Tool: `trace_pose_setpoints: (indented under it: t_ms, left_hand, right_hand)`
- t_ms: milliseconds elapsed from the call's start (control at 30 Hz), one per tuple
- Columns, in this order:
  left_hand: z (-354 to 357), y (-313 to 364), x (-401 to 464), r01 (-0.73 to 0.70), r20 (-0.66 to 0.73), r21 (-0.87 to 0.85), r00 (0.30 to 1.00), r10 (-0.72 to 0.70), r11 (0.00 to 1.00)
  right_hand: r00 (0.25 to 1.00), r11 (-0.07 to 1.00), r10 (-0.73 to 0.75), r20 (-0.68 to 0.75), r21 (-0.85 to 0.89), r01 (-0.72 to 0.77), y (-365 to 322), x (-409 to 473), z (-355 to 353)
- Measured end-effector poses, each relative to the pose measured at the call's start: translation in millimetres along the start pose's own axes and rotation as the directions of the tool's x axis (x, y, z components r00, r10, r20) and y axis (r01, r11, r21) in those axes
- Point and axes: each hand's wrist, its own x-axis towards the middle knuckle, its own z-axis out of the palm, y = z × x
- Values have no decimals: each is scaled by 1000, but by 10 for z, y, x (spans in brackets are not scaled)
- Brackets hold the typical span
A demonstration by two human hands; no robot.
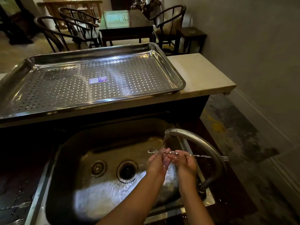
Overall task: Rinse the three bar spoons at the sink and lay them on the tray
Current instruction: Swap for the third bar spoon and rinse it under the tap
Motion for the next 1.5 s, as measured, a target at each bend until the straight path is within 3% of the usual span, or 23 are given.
trace_pose_setpoints:
  t_ms: [267, 533, 667, 867, 1100, 1500]
  left_hand:
    - [77, -55, 30, 13, 54, -74, 998, -9, 997]
    - [60, 31, 104, -58, -62, -28, 997, 56, 998]
    - [56, 69, 52, -82, 8, 121, 997, 81, 989]
    - [58, 186, 51, -78, -77, 81, 993, 84, 994]
    - [25, 162, -18, -60, 158, 65, 986, 49, 996]
    - [61, 134, -89, -162, 88, 70, 984, 155, 984]
  right_hand:
    - [991, 995, -92, -98, 33, 96, -134, -21, -182]
    - [990, 992, -118, -83, 30, 121, -110, -82, -152]
    - [993, 995, -76, -88, 65, 82, -146, -57, -161]
    - [995, 992, -75, -67, 98, 81, -127, -57, -112]
    - [975, 935, 42, -220, 353, 40, -145, 65, -99]
    - [958, 892, 177, -225, 448, -60, -114, 128, -57]
